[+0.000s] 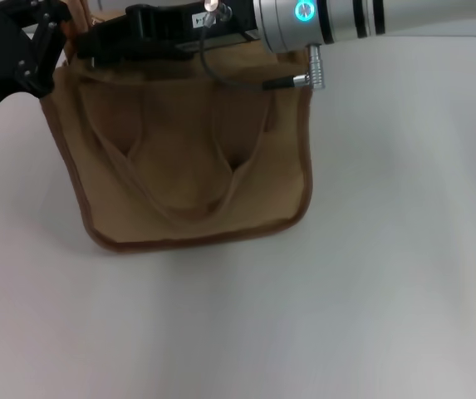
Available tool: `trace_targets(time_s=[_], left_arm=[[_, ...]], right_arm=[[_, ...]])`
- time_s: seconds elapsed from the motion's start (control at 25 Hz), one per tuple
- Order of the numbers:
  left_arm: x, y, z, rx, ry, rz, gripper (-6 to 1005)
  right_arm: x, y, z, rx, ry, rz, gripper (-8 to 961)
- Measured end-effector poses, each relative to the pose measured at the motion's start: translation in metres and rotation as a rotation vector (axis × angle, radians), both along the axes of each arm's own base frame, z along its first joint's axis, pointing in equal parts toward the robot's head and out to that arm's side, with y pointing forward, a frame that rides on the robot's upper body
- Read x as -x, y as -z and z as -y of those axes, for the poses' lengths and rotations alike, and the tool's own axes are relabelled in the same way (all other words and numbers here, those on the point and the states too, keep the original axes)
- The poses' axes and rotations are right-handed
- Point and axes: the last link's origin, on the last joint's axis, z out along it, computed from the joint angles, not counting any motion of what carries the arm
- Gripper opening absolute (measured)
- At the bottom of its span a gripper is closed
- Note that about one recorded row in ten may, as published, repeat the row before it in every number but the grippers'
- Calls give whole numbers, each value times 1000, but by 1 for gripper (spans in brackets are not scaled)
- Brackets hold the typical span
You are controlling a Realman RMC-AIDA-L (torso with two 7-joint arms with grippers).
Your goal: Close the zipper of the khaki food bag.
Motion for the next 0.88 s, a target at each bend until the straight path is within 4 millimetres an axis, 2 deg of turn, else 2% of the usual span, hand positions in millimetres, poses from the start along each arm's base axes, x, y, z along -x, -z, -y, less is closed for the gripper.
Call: trace_targets(time_s=[0.44,0.64,0.88], left_arm=[[-3,3,2,13,15,17,116],[-2,2,1,8,10,17,118],[1,-1,-2,-18,-14,18,120]], right_arm=[[3,0,-1,-7,-8,5,346],[3,1,0,-7,-13,13,189],[2,2,0,-4,-14,17,167]])
